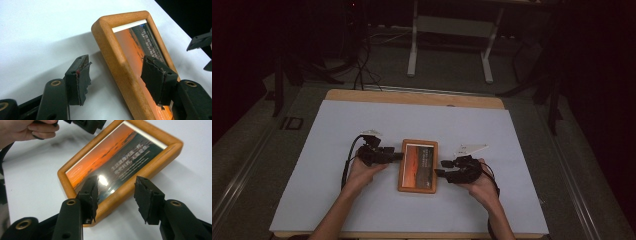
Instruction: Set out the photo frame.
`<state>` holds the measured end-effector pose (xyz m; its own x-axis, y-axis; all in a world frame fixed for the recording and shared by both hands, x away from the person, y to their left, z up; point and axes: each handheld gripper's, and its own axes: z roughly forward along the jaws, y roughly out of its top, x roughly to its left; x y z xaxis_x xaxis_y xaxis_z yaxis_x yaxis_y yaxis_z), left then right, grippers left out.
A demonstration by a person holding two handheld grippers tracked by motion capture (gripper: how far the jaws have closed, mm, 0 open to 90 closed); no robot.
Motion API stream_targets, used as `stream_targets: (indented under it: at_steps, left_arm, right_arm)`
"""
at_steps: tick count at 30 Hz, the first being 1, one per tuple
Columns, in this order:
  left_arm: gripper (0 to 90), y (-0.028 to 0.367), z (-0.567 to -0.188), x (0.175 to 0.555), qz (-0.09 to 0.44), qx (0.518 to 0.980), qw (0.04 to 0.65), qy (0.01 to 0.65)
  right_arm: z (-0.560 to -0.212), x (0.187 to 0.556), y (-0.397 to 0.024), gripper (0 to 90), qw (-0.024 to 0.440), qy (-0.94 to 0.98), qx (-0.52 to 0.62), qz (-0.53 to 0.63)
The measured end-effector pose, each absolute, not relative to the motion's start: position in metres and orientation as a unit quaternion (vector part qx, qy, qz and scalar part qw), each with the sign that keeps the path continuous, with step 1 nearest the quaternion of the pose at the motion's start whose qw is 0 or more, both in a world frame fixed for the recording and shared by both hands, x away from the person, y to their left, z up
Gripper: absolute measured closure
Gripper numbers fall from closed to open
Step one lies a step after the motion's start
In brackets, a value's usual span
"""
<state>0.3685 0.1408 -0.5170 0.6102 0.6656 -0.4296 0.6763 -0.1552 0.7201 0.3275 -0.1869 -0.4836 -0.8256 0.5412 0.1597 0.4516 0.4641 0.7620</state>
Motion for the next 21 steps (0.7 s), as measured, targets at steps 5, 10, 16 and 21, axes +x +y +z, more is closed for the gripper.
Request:
stream_targets:
  at_steps: [5, 10, 16, 21]
  left_arm:
    - [39.9, 0.137, -0.511, 0.363, 0.028, 0.770, 0.468, 0.432]
    - [40.1, 0.132, -0.507, 0.356, 0.057, 0.779, 0.462, 0.421]
    - [40.6, 0.128, -0.504, 0.350, 0.066, 0.784, 0.460, 0.412]
    - [40.7, 0.128, -0.502, 0.349, 0.067, 0.783, 0.464, 0.410]
  right_arm:
    - [-0.481, 0.328, -0.189, 51.9, 0.069, 0.847, 0.297, 0.436]
    - [-0.479, 0.329, -0.190, 50.8, 0.087, 0.838, 0.309, 0.441]
    - [-0.474, 0.329, -0.190, 51.7, 0.118, 0.832, 0.319, 0.439]
    - [-0.471, 0.329, -0.188, 54.4, 0.158, 0.827, 0.327, 0.428]
